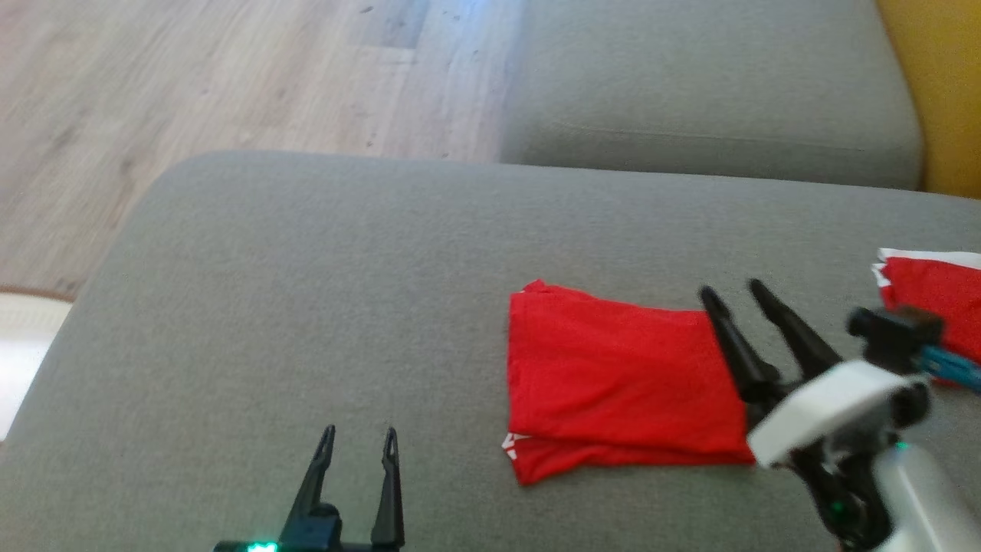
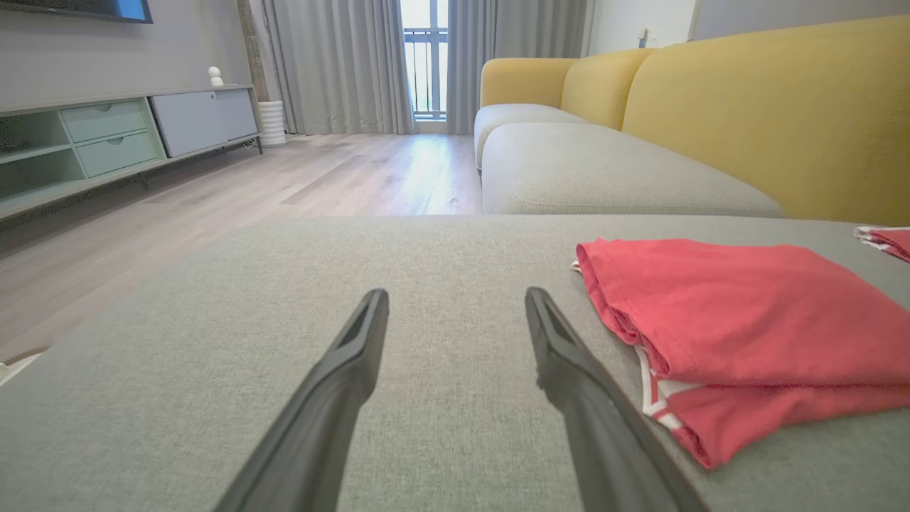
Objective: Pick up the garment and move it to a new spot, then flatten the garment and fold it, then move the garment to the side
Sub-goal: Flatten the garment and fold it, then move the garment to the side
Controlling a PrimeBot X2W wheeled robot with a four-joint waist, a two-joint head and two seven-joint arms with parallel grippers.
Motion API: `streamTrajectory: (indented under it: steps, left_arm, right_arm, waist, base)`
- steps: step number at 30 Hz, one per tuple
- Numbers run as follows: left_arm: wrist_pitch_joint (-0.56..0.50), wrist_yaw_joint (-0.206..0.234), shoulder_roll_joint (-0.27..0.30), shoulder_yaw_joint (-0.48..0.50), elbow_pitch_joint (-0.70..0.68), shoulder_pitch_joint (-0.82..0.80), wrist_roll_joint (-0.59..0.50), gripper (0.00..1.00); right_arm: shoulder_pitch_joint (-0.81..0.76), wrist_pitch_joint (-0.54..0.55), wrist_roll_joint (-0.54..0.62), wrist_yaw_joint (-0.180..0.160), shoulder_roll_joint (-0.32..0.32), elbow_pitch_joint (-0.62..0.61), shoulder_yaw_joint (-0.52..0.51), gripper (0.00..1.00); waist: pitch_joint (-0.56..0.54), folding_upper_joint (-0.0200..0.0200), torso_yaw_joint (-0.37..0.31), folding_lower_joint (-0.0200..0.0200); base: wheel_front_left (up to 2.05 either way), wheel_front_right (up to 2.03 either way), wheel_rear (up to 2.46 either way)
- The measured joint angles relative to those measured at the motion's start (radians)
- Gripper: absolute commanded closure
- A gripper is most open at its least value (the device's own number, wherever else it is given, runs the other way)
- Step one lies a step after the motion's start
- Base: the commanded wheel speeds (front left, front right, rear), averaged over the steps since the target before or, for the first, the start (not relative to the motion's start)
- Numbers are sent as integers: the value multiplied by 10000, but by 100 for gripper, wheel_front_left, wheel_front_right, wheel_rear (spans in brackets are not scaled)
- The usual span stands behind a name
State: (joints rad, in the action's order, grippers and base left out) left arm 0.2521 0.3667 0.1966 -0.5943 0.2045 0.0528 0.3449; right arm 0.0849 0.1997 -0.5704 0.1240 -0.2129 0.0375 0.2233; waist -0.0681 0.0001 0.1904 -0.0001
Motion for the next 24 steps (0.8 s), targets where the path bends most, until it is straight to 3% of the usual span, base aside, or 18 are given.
streamTrajectory:
  steps: [7,17,24]
  left_arm:
    - [0,132,21,418,-715,652,-117,0]
    - [0,104,71,798,-1492,1708,-585,0]
    - [0,-71,65,1093,-1789,2266,-918,0]
  right_arm:
    - [-1578,-1670,867,0,-476,-96,-1233,0]
    - [-2901,-3948,2454,0,-343,945,-984,0]
    - [-3428,-4416,2957,0,127,1482,-1026,0]
  waist:
    - [-244,0,-679,0]
    - [-722,0,-1275,0]
    - [-1033,0,-1516,0]
  base:
    - [0,0,0]
    - [0,0,0]
    - [0,0,0]
